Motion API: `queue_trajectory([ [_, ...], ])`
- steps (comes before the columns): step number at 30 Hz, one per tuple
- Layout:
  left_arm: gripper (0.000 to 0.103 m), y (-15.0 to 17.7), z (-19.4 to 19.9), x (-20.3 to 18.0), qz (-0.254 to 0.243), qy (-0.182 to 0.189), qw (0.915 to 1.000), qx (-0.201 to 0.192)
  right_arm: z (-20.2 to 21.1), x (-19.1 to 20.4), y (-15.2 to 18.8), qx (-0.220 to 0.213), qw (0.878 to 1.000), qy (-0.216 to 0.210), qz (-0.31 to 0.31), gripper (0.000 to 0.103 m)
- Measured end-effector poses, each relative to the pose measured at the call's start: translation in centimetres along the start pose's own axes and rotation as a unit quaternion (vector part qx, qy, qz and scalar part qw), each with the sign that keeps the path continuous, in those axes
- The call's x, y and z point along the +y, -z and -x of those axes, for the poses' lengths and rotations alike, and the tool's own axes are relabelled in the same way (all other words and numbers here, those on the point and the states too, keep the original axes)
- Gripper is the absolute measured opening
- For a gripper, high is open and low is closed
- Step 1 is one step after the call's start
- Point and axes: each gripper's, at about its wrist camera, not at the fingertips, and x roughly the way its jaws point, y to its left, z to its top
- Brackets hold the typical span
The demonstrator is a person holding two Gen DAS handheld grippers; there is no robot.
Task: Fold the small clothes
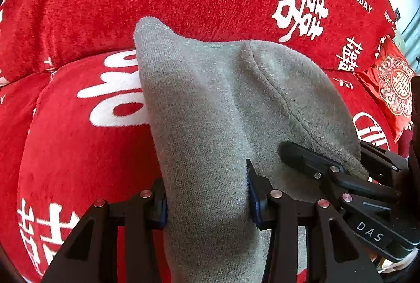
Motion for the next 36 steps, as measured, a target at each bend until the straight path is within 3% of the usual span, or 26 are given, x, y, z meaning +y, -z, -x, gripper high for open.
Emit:
queue_trajectory([
  [19,0.047,6.1,5.2,1.8,0.001,-0.009,0.9997,-0.023,3.0,6.2,4.9,-0.016,1.0,0.004,0.017,0.034],
  [36,0.047,10.2,5.7,2.3,-0.005,-0.018,0.9996,-0.023,3.2,8.1,8.8,-0.012,1.0,0.007,0.02,0.034],
])
